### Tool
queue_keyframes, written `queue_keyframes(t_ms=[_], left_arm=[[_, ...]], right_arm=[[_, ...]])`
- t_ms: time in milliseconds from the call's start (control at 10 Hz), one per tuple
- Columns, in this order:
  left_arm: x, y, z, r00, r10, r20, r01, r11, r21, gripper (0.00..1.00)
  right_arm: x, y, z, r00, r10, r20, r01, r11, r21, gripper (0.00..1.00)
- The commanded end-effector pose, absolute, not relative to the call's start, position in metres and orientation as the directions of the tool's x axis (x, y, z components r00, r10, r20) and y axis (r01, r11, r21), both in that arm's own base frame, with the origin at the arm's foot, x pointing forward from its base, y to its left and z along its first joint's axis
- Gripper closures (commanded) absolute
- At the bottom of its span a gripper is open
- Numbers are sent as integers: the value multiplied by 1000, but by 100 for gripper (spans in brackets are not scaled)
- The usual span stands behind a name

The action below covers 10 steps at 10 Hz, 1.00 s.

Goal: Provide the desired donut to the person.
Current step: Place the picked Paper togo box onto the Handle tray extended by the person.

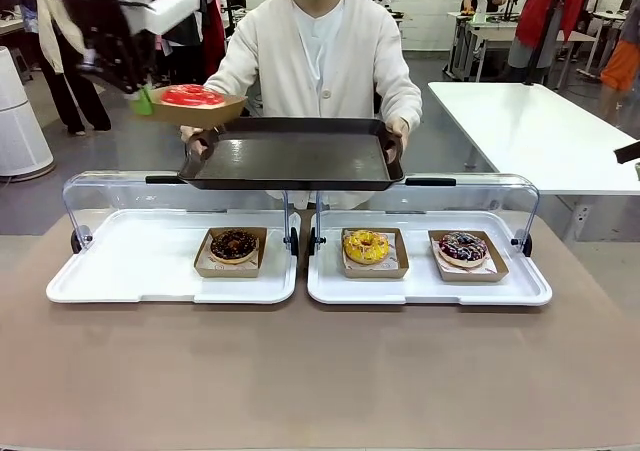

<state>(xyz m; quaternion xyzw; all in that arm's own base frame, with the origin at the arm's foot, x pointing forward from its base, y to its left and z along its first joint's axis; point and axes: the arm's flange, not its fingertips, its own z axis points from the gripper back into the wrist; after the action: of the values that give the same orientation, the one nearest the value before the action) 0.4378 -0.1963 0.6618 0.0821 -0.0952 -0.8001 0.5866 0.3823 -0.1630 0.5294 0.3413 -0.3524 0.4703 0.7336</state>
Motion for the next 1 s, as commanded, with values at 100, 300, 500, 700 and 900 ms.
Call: queue_keyframes(t_ms=[100,300,500,700,900], left_arm=[[493,-220,637,-246,-967,-71,932,-256,257,99],[516,-228,613,-212,-975,-70,940,-223,257,99],[539,-228,598,-197,-978,-60,950,-206,235,99],[547,-224,585,-174,-984,-45,956,-180,230,99],[559,-222,578,-178,-983,-42,963,-183,197,99]], right_arm=[[382,-162,529,305,437,846,-931,322,169,0],[382,-162,529,305,437,846,-931,322,169,0],[382,-162,529,305,437,846,-931,322,169,0],[382,-162,529,305,437,846,-931,322,169,0],[382,-162,529,305,437,846,-931,322,169,0]])
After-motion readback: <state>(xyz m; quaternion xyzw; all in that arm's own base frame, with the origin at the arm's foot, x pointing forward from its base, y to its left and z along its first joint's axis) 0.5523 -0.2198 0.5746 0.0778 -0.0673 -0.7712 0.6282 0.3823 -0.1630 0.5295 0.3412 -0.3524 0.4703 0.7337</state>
